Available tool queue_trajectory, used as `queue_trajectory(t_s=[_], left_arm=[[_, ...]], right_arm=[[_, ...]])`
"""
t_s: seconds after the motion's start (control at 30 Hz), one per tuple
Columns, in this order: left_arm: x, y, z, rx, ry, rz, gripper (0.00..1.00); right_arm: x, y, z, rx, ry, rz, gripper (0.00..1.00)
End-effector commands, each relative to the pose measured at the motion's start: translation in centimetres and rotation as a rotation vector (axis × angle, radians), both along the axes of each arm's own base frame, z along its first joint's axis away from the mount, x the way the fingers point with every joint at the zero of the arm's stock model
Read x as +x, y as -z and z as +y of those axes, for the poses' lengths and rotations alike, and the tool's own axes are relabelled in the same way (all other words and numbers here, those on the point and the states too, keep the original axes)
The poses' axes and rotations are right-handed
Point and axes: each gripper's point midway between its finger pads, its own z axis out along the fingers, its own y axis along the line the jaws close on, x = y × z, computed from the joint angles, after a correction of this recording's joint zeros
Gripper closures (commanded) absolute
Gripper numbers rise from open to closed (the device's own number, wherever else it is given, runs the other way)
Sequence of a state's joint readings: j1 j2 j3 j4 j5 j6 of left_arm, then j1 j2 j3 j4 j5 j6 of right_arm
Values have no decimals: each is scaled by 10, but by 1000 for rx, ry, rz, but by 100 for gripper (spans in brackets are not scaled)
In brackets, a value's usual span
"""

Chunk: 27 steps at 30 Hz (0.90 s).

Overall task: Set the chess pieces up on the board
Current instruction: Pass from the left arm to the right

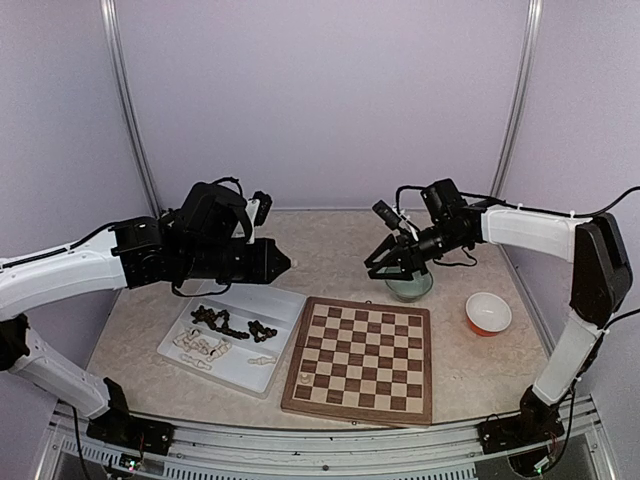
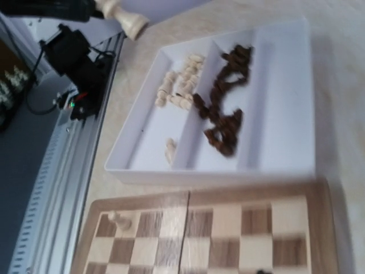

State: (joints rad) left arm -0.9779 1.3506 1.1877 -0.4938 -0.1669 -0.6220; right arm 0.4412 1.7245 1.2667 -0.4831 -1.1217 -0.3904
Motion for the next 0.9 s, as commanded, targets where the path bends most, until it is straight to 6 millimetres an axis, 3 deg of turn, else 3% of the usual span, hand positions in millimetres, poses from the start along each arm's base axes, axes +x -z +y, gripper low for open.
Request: queue_trajectory(t_s=[0.0,0.07,0.27,0.67,0.8,0.87], left_arm=[[3,-57,-45,-205,130,-85,91],[4,-51,-55,-201,149,-61,91],[-5,-46,-70,-253,228,10,91],[-16,-35,-76,-303,277,67,91],[-16,-33,-75,-298,274,68,90],[-15,-32,-75,-295,274,67,90]], right_arm=[[-12,-27,36,-41,-46,-240,45],[-9,-25,46,-107,-34,-369,44],[-17,-41,60,-103,-82,-457,41],[-42,-55,77,-58,-185,-462,45],[-52,-54,79,-45,-227,-449,53],[-55,-54,80,-40,-236,-438,64]])
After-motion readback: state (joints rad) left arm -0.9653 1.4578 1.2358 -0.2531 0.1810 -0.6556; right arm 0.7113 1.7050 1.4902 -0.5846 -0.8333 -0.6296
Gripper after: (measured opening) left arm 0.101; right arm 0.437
